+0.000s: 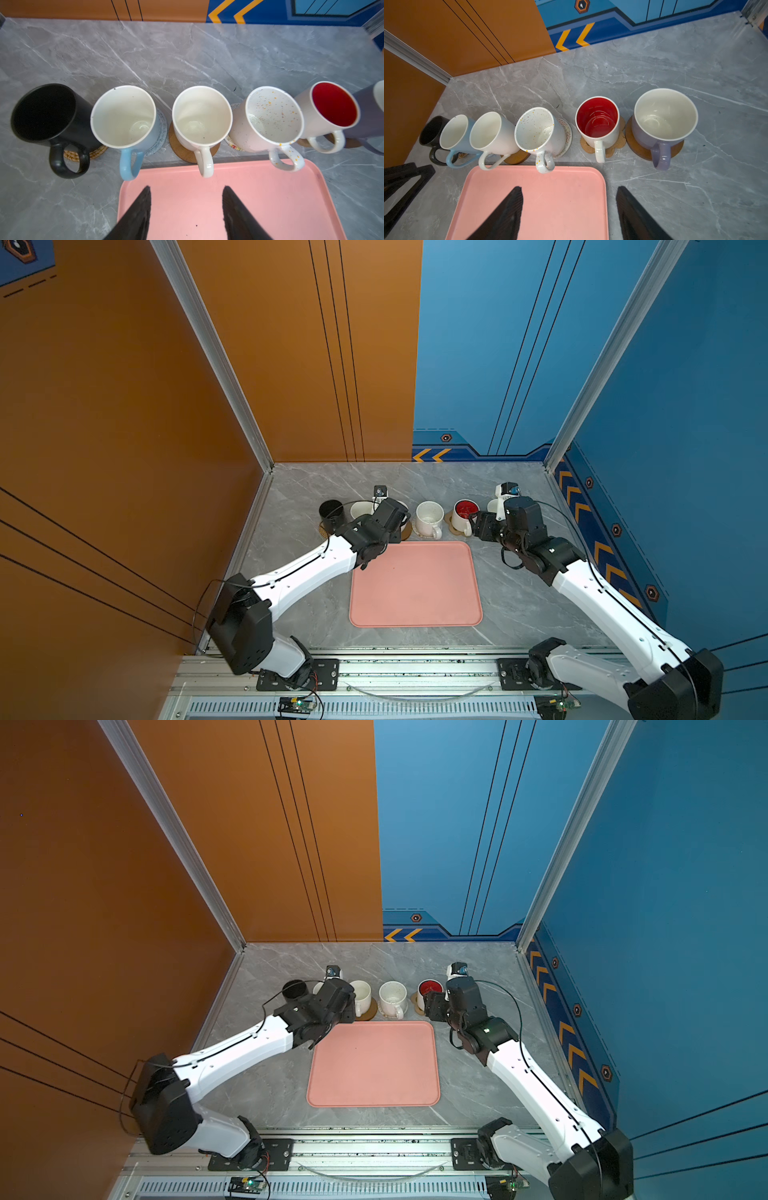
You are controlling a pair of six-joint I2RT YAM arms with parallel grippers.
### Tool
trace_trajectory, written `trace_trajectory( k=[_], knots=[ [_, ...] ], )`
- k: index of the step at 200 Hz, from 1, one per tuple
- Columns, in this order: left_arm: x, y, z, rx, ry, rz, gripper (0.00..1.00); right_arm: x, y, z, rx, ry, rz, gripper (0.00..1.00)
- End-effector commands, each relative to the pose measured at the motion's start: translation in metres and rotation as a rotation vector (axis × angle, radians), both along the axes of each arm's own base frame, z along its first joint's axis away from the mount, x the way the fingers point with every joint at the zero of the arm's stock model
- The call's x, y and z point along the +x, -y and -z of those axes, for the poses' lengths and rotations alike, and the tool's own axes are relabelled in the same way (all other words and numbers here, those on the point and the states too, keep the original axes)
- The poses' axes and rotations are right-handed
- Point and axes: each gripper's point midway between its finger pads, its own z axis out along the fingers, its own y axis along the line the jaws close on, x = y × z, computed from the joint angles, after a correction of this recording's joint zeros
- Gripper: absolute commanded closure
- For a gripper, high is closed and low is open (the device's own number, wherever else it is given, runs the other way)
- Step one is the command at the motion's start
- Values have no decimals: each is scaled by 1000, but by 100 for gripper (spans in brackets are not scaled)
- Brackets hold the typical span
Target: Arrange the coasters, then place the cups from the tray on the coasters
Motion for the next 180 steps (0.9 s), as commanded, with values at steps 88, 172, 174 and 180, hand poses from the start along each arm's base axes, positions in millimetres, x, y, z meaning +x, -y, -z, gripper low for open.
trace_trajectory(
  k=[88,172,174,180],
  knots=[
    [-39,-112,-13,149,257,-77,2,4,59,31,-183,27,137,0],
    [-31,-172,24,209,272,-203,2,19,106,76,-269,-16,213,0],
    [-31,-173,24,207,275,-205,2,19,107,77,-269,-11,211,0],
    [-29,-176,26,205,279,-211,2,21,107,78,-271,2,208,0]
  ],
)
